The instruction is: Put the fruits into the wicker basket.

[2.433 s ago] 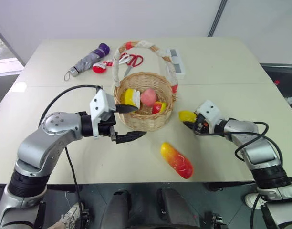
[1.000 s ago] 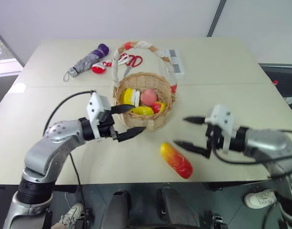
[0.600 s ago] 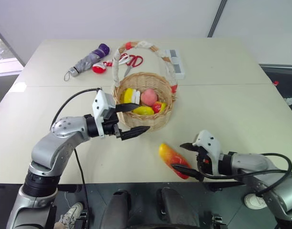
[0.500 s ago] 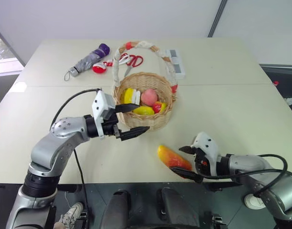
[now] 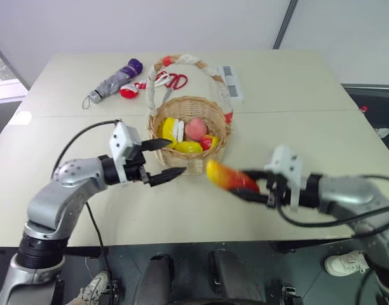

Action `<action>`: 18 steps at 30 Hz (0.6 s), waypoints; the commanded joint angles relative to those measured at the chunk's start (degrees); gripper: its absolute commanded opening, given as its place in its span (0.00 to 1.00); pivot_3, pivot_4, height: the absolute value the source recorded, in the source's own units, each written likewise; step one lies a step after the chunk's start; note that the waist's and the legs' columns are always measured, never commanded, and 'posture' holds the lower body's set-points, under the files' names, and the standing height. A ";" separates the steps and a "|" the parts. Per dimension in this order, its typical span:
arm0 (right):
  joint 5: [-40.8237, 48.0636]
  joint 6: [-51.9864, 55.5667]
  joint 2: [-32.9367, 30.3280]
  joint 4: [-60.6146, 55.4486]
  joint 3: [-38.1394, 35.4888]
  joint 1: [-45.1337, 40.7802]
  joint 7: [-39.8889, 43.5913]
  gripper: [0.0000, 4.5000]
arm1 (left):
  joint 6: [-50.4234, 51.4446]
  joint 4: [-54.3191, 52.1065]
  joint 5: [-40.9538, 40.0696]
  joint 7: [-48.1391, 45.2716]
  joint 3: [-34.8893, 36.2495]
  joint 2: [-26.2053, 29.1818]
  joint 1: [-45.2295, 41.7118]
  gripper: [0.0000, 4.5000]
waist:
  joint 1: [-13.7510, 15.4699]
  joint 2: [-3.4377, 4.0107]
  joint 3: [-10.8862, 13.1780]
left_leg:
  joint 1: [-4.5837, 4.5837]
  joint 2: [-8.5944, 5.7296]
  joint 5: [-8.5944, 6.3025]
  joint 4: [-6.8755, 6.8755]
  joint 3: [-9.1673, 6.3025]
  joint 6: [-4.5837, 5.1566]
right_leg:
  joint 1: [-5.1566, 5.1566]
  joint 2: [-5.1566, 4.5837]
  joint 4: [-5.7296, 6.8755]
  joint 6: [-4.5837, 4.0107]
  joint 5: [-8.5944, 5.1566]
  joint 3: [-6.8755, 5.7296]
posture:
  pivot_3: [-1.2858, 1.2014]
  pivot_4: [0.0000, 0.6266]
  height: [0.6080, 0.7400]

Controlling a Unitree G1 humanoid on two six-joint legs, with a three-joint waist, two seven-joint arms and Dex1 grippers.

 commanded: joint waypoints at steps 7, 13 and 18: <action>-12.64 -2.67 14.94 16.40 16.12 -19.47 -12.68 0.35 | -1.53 -1.68 -0.61 1.35 5.76 1.43 2.39 1.00 | -0.47 -0.01 0.00 | -0.12 -0.01 0.00 -0.05 0.04 0.00 | -0.16 -0.21 0.04 -0.01 0.02 0.01 | 0.52 0.24 1.00; -16.69 -3.67 19.52 21.60 18.43 -22.64 -14.52 0.81 | -0.92 -4.95 -0.96 3.87 5.55 0.01 3.95 1.00 | -0.07 -0.01 0.00 | -0.22 -0.15 0.00 -0.07 -0.01 -0.01 | -0.30 -0.65 0.21 0.00 0.03 -0.03 | 0.52 0.24 1.00; -15.30 -7.38 16.42 15.29 15.92 -19.88 -9.75 0.99 | -0.96 -5.05 -1.05 4.17 5.95 0.09 4.14 1.00 | -0.19 -0.01 0.00 | -0.21 -0.21 0.00 -0.06 -0.01 -0.01 | -0.32 -0.68 0.21 0.02 0.03 -0.02 | 0.52 0.24 1.00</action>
